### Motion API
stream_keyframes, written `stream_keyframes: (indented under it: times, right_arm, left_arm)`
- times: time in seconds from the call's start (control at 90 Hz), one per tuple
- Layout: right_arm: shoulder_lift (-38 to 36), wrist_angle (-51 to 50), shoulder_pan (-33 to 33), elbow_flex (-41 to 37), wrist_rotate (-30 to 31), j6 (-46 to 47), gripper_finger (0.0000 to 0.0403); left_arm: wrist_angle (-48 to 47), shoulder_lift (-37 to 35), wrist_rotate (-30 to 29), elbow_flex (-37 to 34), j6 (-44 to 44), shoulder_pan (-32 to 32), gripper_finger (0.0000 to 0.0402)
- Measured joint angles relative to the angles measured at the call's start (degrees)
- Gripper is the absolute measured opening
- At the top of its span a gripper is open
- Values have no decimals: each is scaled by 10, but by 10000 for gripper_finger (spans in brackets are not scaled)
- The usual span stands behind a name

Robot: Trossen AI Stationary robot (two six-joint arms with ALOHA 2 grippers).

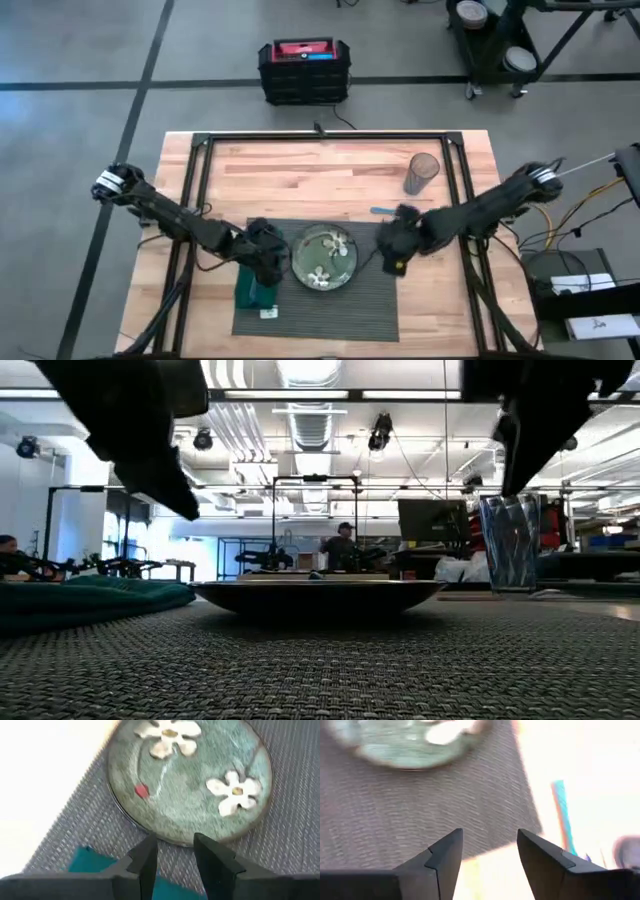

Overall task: Set table place
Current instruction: Put the iridescent blue spoon on the gray place mat

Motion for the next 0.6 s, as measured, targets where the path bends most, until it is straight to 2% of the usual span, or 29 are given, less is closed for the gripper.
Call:
stream_keyframes:
  times: [0.144, 0.267, 0.6]
  right_arm:
    - [-82, -14, -43, -91, -5, 69, 168]
    - [-122, -17, -75, -157, -8, 96, 162]
    - [-122, 10, -174, -266, -8, 56, 140]
  left_arm:
    - [4, 1, -16, 3, 2, 0, 114]
    - [4, 3, -16, 0, 9, 0, 114]
    - [5, 3, -16, -7, 9, -2, 114]
